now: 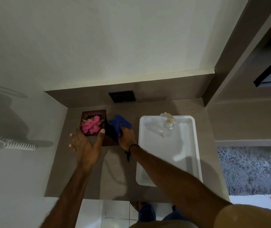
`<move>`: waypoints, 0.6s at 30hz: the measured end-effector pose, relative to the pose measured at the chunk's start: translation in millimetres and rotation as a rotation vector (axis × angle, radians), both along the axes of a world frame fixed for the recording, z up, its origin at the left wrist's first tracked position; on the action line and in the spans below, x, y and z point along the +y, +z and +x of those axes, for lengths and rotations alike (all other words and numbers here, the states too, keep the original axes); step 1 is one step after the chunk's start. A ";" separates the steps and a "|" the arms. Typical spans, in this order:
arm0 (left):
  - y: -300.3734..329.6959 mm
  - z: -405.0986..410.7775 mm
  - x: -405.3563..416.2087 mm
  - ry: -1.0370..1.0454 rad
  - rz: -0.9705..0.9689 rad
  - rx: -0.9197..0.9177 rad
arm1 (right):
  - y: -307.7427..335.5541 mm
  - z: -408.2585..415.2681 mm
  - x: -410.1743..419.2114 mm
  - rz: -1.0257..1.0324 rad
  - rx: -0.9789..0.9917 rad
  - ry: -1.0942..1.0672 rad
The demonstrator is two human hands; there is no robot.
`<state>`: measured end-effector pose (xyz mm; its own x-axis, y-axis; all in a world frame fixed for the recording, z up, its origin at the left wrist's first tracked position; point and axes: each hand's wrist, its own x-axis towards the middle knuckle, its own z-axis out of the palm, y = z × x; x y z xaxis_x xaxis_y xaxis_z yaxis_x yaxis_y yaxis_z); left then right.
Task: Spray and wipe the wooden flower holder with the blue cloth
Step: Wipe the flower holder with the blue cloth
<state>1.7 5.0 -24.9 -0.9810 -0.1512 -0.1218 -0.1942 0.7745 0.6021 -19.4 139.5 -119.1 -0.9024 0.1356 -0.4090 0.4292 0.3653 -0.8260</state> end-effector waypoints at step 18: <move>0.3 -4.2 1.5 0.030 -0.028 0.001 | 73.1 24.3 -0.7 -0.455 0.139 -0.195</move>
